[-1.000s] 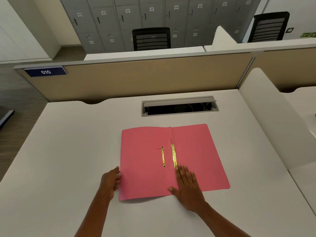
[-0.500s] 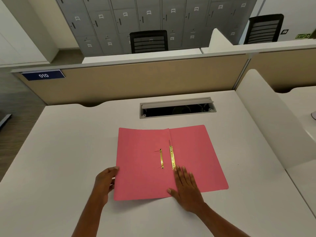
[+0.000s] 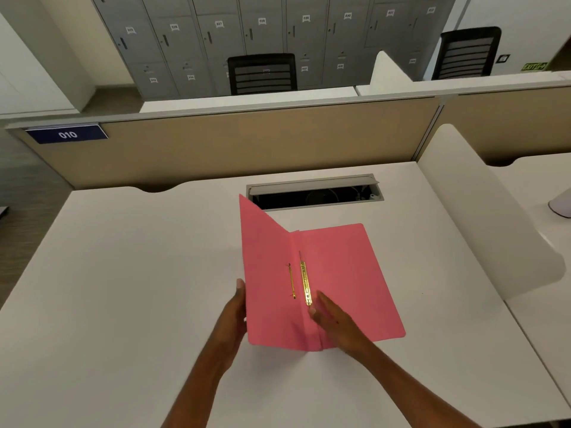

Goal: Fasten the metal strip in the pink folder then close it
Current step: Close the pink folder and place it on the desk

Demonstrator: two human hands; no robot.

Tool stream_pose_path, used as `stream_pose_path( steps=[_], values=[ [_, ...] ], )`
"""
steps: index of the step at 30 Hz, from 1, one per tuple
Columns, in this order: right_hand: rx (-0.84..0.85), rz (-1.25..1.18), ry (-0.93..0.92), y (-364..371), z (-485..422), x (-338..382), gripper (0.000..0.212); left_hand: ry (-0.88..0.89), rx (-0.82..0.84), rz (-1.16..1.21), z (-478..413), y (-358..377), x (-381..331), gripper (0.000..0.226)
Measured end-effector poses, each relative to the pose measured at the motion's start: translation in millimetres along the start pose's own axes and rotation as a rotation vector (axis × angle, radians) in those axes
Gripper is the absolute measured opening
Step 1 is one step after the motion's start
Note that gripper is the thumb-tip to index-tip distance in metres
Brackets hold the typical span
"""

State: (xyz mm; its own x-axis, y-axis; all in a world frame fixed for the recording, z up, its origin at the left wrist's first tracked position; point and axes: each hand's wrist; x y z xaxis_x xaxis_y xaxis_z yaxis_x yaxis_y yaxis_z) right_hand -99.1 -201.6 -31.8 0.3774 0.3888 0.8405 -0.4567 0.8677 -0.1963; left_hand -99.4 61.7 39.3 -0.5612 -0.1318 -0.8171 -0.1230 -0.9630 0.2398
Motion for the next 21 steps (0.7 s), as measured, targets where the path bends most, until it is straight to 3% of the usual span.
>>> stream_pose_path(
  steps=[3, 6, 9, 11, 15, 17, 21],
  values=[
    [0.024, -0.198, 0.004, -12.0, 11.3, 18.1, 0.098, 0.006, 0.103, -0.084, -13.0, 29.9, 11.0, 0.054],
    [0.038, -0.498, 0.017, -18.3, 18.8, 36.3, 0.079, 0.046, 0.231, -0.171, -25.8, 57.5, 23.6, 0.058],
    [-0.062, -0.717, 0.015, -22.7, 24.3, 48.2, 0.051, 0.074, 0.319, -0.321, -37.7, 81.5, 35.5, 0.05],
    [-0.086, -0.885, 0.028, -28.8, 27.5, 46.5, 0.047, 0.105, 0.337, -0.475, -44.8, 94.4, 41.8, 0.047],
    [-0.023, -1.124, -0.018, -44.0, 30.8, 41.5, 0.06, 0.182, 0.303, -0.885, -60.4, 100.2, 62.8, 0.068],
    [0.006, -1.138, -0.017, -53.9, 29.7, 37.6, 0.072, 0.138, 0.276, -1.144, -68.0, 98.0, 76.4, 0.081],
    [0.047, -1.083, 0.039, -73.6, 25.2, 23.6, 0.084, 0.075, 0.255, -1.404, -78.6, 96.1, 97.9, 0.089]
  ],
)
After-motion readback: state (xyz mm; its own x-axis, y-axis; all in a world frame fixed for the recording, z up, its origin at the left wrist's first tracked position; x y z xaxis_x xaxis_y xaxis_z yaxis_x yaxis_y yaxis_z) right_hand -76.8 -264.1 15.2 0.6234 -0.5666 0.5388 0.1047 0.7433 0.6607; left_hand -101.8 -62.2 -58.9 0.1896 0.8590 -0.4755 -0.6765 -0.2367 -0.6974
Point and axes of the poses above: each hand's wrist, its own z-axis away from the middle knuckle, its own y-axis out of the palm, x = y × z, and after that the axes turned 9 degrees about x, right-handed
